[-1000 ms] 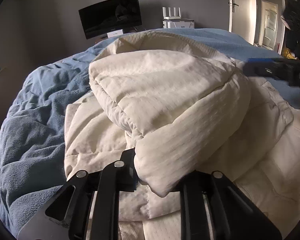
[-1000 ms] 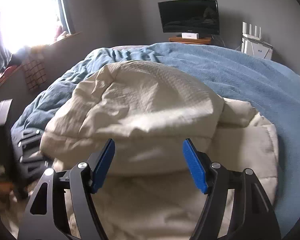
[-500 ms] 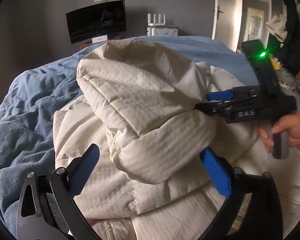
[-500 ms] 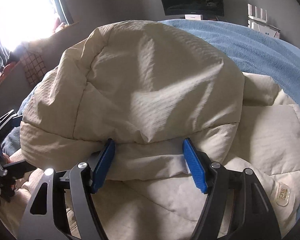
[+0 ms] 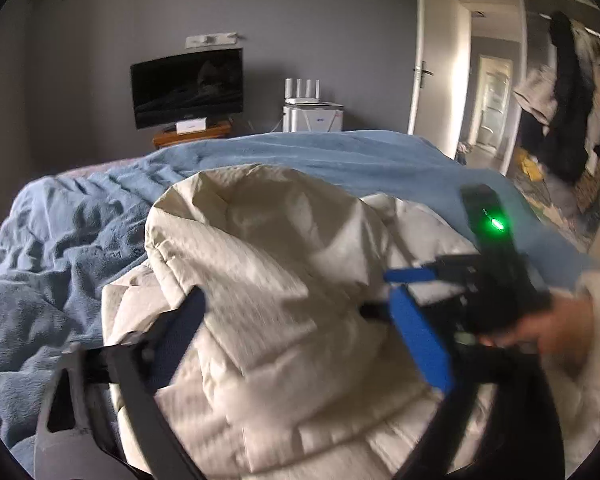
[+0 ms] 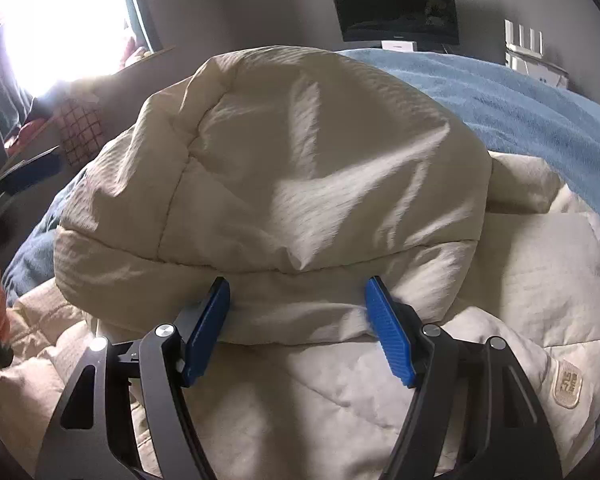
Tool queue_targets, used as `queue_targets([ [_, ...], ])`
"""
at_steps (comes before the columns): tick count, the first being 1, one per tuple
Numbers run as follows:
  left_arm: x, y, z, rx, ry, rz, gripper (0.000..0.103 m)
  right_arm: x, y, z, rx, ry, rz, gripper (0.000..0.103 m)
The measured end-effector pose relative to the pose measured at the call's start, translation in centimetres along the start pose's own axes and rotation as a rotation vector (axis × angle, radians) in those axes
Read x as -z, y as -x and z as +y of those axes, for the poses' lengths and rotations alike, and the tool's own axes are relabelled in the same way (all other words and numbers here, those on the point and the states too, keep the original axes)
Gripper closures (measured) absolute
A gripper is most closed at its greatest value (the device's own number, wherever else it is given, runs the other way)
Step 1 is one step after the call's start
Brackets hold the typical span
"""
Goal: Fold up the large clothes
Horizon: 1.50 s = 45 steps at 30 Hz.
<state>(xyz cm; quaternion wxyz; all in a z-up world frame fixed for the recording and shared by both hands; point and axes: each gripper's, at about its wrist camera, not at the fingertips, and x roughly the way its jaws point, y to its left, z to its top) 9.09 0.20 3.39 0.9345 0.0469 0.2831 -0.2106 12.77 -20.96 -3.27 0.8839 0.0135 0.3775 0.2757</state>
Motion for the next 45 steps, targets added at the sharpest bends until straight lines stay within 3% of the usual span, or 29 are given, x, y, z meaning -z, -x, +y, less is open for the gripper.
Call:
queue_targets([
  [1,0.0,-0.5,0.3,0.002,0.012,0.017,0.047,0.1,0.0,0.1,-0.003,0.007,-0.002,0.036],
  [3,0.5,-2.2,1.0,-0.024,0.02,0.083,0.067,0.2,0.0,0.1,-0.005,0.014,-0.002,0.036],
  [4,1.0,-2.7,1.3,-0.045,0.016,0.106,0.069,0.3,0.1,0.2,-0.007,0.017,-0.002,0.036],
  [7,2.9,-4.1,3.0,-0.071,0.045,0.172,0.069,0.5,-0.1,0.3,-0.01,0.027,0.001,0.036],
  [12,4.9,-5.3,6.7,0.011,0.227,0.229,0.071,0.8,-0.3,1.3,0.001,0.074,0.013,0.036],
  [20,6.4,-6.1,6.9,0.016,0.222,0.267,0.072,1.5,-1.4,1.6,0.025,0.099,0.039,0.036],
  [26,6.0,-3.6,4.9,-0.011,0.151,0.223,0.066,2.1,-1.9,0.6,-0.004,0.096,0.038,0.036],
  [28,5.5,-1.9,3.9,0.009,0.111,0.173,0.039,2.0,-2.1,0.4,-0.005,0.092,0.041,0.036],
  [30,5.4,-1.5,3.6,-0.014,0.095,0.163,0.029,2.0,-2.2,0.5,-0.003,0.093,0.041,0.036],
  [34,6.3,-3.2,3.8,-0.046,0.103,0.266,0.035,1.9,-2.4,0.3,-0.013,0.084,0.038,0.036],
  [38,7.1,-5.1,2.9,-0.094,0.036,0.334,0.035,1.8,-2.1,0.3,-0.02,0.081,0.029,0.036],
  [41,7.4,-5.6,3.0,-0.115,0.009,0.351,0.034,1.8,-1.3,0.5,-0.027,0.086,0.015,0.034],
  [45,6.8,-4.7,3.9,-0.07,0.055,0.315,0.03,1.8,-1.2,2.0,-0.032,0.15,0.015,0.031],
])
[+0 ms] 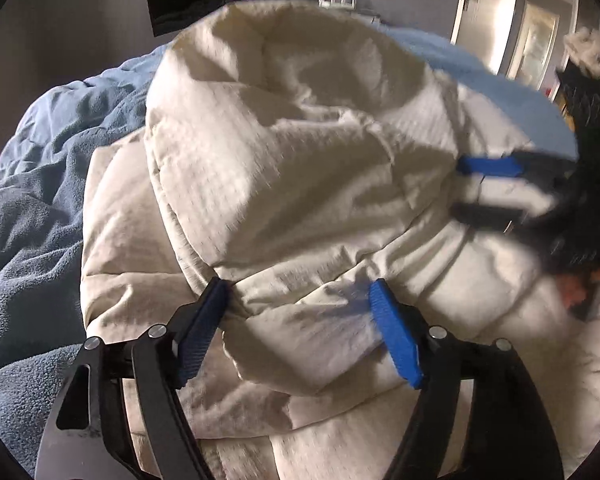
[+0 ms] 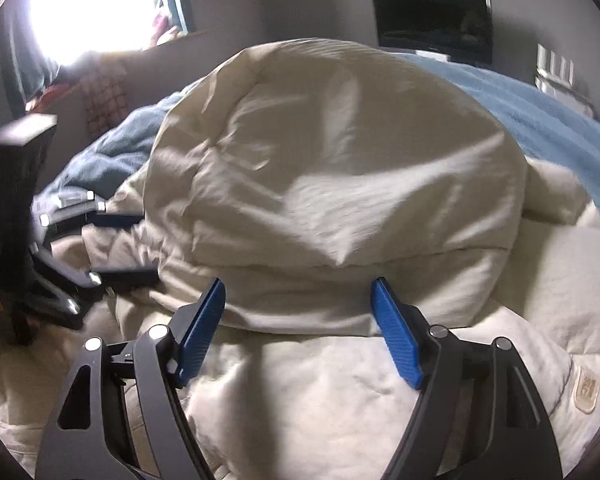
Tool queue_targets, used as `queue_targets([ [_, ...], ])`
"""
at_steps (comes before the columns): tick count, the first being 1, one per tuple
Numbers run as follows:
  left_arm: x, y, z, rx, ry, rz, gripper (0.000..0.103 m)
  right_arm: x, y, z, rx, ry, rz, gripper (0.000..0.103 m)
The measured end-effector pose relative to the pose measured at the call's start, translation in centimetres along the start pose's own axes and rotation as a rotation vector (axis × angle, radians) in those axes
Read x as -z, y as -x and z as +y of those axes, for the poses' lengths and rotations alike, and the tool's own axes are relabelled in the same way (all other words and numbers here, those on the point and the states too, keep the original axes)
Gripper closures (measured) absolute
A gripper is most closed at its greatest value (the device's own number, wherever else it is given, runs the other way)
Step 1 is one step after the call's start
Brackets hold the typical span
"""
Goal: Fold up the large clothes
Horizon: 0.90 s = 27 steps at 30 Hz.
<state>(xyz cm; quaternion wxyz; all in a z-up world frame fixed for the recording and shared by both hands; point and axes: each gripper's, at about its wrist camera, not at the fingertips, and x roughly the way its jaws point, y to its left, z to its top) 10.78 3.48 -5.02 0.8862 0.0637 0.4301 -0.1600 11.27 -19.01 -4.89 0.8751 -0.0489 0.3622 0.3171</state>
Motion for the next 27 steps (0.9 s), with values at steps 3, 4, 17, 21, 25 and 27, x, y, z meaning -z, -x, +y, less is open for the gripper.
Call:
queue_targets([
  [3,-0.9,1.7,0.3,0.019,0.025,-0.086,0.029,0.2,-0.8,0.4,0.023,0.017,0.027,0.031],
  [4,-1.3,2.3,0.3,0.01,0.027,-0.119,0.029,0.2,-1.1,0.4,0.021,0.015,0.031,0.031],
  [17,-10.8,-2.0,3.6,-0.087,0.111,-0.113,0.013,0.0,-2.1,-0.7,-0.029,-0.02,0.037,0.03],
  [21,-8.7,-5.1,6.3,-0.07,0.181,-0.006,0.011,0.0,-2.5,-0.6,-0.035,-0.017,0.046,0.029],
  [25,-7.3,-5.9,7.7,-0.03,0.241,-0.013,0.01,-0.1,-2.9,-0.6,-0.042,-0.009,0.051,0.028],
  [27,-6.9,-6.2,7.8,-0.045,0.248,-0.006,0.01,-0.1,-2.9,-0.6,-0.044,-0.006,0.052,0.028],
])
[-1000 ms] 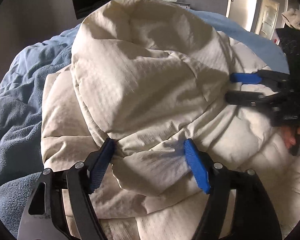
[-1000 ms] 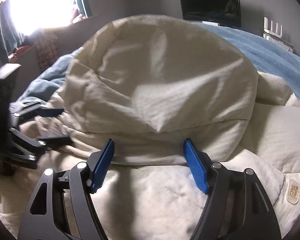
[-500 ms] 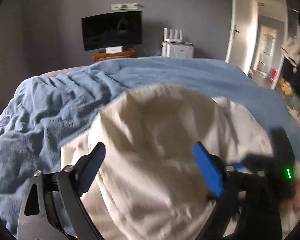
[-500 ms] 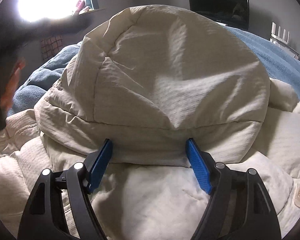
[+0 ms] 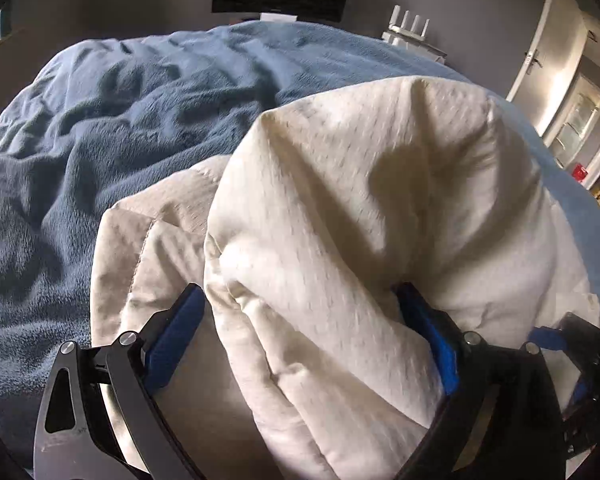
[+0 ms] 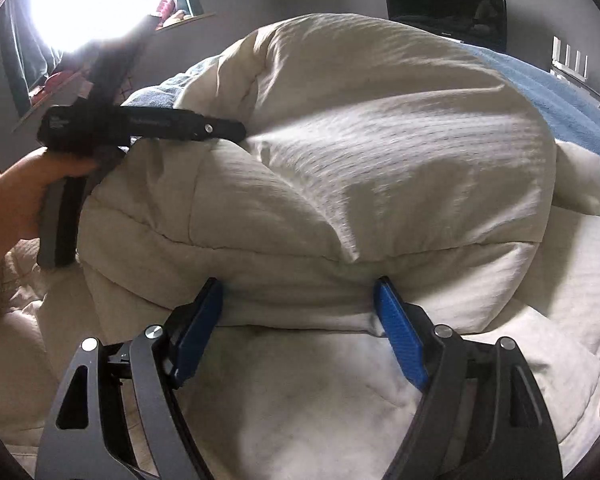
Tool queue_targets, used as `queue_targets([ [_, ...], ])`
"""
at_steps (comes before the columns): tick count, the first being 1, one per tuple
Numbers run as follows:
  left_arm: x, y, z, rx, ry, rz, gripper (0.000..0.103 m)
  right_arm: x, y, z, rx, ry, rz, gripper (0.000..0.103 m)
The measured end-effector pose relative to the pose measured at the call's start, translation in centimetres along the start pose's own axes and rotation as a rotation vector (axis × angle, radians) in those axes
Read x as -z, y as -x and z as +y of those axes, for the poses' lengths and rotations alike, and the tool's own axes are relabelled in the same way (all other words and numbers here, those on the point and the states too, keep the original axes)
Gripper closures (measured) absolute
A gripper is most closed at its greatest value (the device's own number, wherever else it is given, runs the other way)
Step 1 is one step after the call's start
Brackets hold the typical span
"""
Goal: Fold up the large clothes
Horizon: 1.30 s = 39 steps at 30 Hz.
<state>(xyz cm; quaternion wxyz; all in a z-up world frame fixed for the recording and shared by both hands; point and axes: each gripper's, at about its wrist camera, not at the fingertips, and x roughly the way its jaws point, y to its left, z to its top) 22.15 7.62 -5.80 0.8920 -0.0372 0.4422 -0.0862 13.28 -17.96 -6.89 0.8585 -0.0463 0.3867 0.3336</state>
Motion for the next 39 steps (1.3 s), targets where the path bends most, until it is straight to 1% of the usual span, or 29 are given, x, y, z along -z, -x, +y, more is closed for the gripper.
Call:
queue_targets([
  [2,0.1,0.5,-0.4,-0.019,-0.018,-0.02,0.01,-0.1,-0.1,0.1,0.003,0.0,0.0,0.028],
  [4,0.1,1.7,-0.9,-0.032,-0.041,-0.063,0.011,-0.1,-0.1,0.2,0.005,0.0,0.0,0.028],
  [6,0.2,3.9,-1.5,-0.049,-0.072,-0.138,0.011,-0.1,0.0,0.4,0.007,0.002,0.0,0.028],
  [9,-0.3,7.0,-2.9,-0.085,-0.128,-0.277,0.012,-0.6,0.3,0.3,0.007,0.002,0.001,0.028],
  [10,-0.6,7.5,-3.2,-0.076,-0.138,-0.301,0.012,-0.6,0.3,0.3,0.007,0.001,0.001,0.028],
  [11,-1.3,7.9,-3.7,-0.052,-0.141,-0.323,0.013,-0.5,0.3,0.3,0.008,0.002,0.001,0.028],
  [12,-1.7,8.0,-4.1,-0.025,-0.137,-0.323,0.014,-0.6,0.3,0.3,0.008,0.002,0.001,0.028],
  [13,-2.1,7.6,-4.3,0.016,-0.117,-0.298,0.015,-0.6,0.3,0.3,0.008,0.002,0.001,0.028],
  [14,-2.5,6.8,-4.2,0.027,-0.101,-0.263,0.018,-0.6,0.3,0.3,0.007,0.002,0.001,0.028],
  [15,-2.6,5.9,-4.1,0.01,-0.087,-0.223,0.023,-0.6,0.3,0.3,0.007,0.002,0.001,0.028],
  [16,-2.7,4.4,-3.8,-0.033,-0.068,-0.162,0.023,-0.5,0.3,0.3,0.007,0.002,0.0,0.028],
  [18,-2.5,3.0,-3.5,-0.06,-0.047,-0.112,0.022,-0.6,0.3,0.3,0.007,0.003,0.0,0.028],
  [19,-2.4,2.4,-3.0,-0.065,-0.032,-0.088,0.02,-0.5,0.3,0.3,0.007,0.002,0.001,0.028],
  [20,-2.2,1.9,-2.4,-0.06,-0.004,-0.069,0.019,-0.6,0.3,0.3,0.007,0.002,0.001,0.028],
  [22,-1.6,1.4,-0.9,0.003,0.069,-0.04,0.018,-0.5,0.3,0.3,0.007,0.002,0.001,0.028],
  [23,-1.2,1.1,-0.2,0.03,0.105,-0.035,0.018,-0.5,0.2,0.4,0.006,0.003,0.001,0.027],
  [24,-0.9,1.0,0.1,0.041,0.115,-0.038,0.018,-0.4,-0.1,0.8,0.006,0.005,0.002,0.027],
  [28,-0.1,1.1,-0.9,-0.018,0.032,-0.043,0.018,-0.5,-0.1,1.0,0.009,0.008,0.004,0.027],
  [30,-0.2,1.8,-1.2,-0.034,0.024,-0.054,0.018,-0.5,0.1,1.1,0.014,0.011,0.001,0.027],
  [34,0.1,4.5,-2.3,-0.063,-0.042,-0.075,0.019,-0.5,1.2,1.0,0.026,0.0,-0.018,0.027],
  [37,1.2,8.6,-3.3,-0.062,-0.099,-0.096,0.018,-0.5,3.6,1.1,0.051,-0.043,-0.02,0.026],
  [39,2.3,11.4,-3.7,-0.053,-0.12,-0.113,0.014,-0.4,5.3,1.4,0.063,-0.057,-0.026,0.021],
])
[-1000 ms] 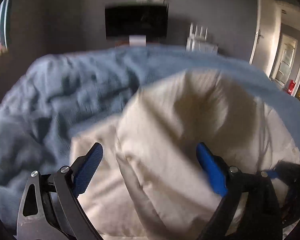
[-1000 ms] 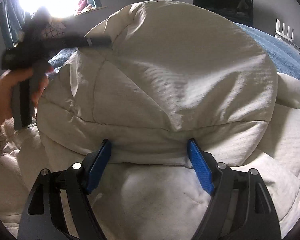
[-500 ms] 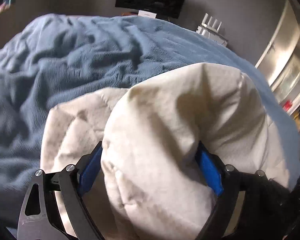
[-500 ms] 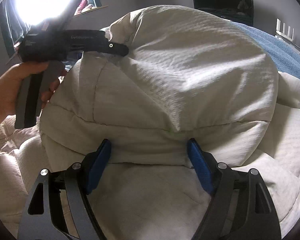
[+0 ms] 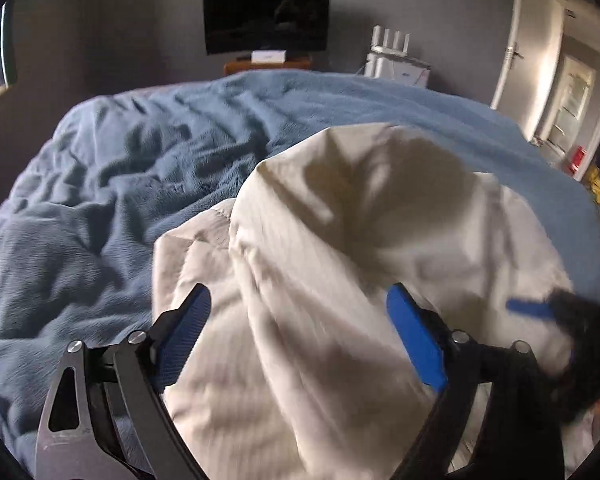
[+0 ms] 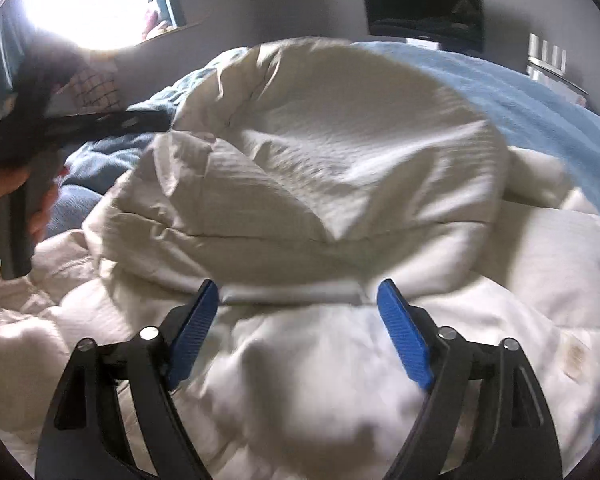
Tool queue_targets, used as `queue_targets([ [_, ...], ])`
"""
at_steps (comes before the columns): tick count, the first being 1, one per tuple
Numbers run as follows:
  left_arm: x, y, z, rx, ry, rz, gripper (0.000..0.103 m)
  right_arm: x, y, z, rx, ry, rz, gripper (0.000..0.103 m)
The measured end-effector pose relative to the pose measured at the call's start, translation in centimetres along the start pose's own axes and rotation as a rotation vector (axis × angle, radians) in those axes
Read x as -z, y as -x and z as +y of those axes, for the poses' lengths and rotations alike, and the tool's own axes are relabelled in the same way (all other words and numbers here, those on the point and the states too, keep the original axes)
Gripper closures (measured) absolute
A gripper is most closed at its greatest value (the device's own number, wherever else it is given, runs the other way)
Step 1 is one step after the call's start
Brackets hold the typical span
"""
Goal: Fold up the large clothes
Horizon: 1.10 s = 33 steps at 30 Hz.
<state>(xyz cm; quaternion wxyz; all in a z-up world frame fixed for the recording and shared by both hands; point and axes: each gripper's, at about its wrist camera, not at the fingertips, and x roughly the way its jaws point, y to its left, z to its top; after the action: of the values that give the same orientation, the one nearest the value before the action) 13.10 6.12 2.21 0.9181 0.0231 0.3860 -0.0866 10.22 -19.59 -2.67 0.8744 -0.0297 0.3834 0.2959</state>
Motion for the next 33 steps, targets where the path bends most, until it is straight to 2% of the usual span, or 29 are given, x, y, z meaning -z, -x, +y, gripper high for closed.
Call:
queue_targets([
  [3,1.6,4.4,-0.6,-0.009,-0.037,-0.013,0.008,0.2,5.0,0.3,0.031,-0.015,-0.062,0.015],
  [5,2.8,6.9,-0.8,-0.001,-0.038,-0.015,0.007,0.4,7.9,0.3,0.063,-0.03,-0.101,0.008],
  [11,6.9,12.5,-1.2,0.004,-0.024,-0.031,0.007,2.0,17.2,0.5,0.286,-0.038,-0.218,0.008],
  [15,9.1,14.8,-1.1,0.028,0.004,-0.035,0.007,4.4,22.4,0.5,0.456,-0.046,-0.234,0.008],
  [18,10.2,16.1,-1.0,0.041,0.012,-0.019,0.007,6.7,25.8,0.5,0.503,-0.059,-0.25,0.008],
  [20,10.8,17.3,-1.0,0.038,0.006,-0.021,0.007,8.5,28.2,0.6,0.474,-0.073,-0.227,0.008],
  [23,12.0,18.6,-0.7,0.023,-0.009,-0.007,0.007,10.4,29.8,0.5,0.425,-0.085,-0.135,0.008],
  [28,14.4,19.9,0.4,-0.044,-0.029,0.062,0.007,13.9,31.3,-0.1,0.432,-0.092,0.021,0.008],
  [33,17.1,20.3,2.2,0.016,0.05,0.161,0.007,16.4,31.2,-1.4,0.369,-0.174,0.135,0.008],
])
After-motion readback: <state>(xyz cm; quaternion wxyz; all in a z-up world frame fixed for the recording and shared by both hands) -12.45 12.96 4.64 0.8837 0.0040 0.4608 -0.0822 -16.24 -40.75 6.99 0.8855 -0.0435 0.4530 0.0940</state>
